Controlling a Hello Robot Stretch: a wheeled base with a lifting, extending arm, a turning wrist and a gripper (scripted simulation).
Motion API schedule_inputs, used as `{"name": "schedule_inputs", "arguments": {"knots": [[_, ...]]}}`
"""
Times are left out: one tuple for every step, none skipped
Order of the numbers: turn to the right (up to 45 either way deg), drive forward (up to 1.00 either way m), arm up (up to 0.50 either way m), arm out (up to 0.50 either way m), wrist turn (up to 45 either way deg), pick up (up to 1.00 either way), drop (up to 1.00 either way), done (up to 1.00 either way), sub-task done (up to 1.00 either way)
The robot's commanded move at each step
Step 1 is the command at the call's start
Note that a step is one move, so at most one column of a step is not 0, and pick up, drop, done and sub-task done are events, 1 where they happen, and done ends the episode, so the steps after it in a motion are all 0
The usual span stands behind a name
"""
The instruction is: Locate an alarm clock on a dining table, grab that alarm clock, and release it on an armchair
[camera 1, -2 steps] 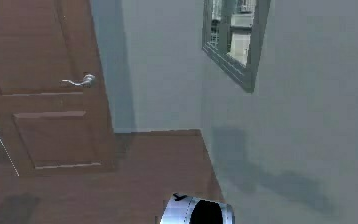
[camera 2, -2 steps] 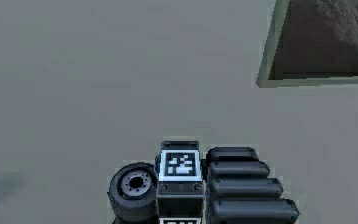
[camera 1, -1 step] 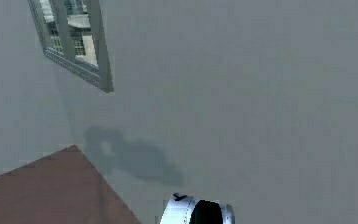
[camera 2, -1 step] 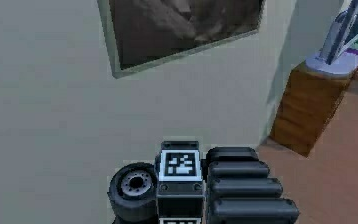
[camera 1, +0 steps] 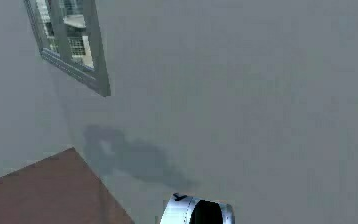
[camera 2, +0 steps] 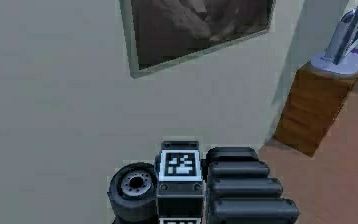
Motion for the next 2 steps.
{"name": "schedule_inputs", "arguments": {"knots": [[-45.0,0.0,0.0,0.0,0.0,0.0,0.0,0.0,0.0],[-45.0,0.0,0.0,0.0,0.0,0.0,0.0,0.0,0.0]]}}
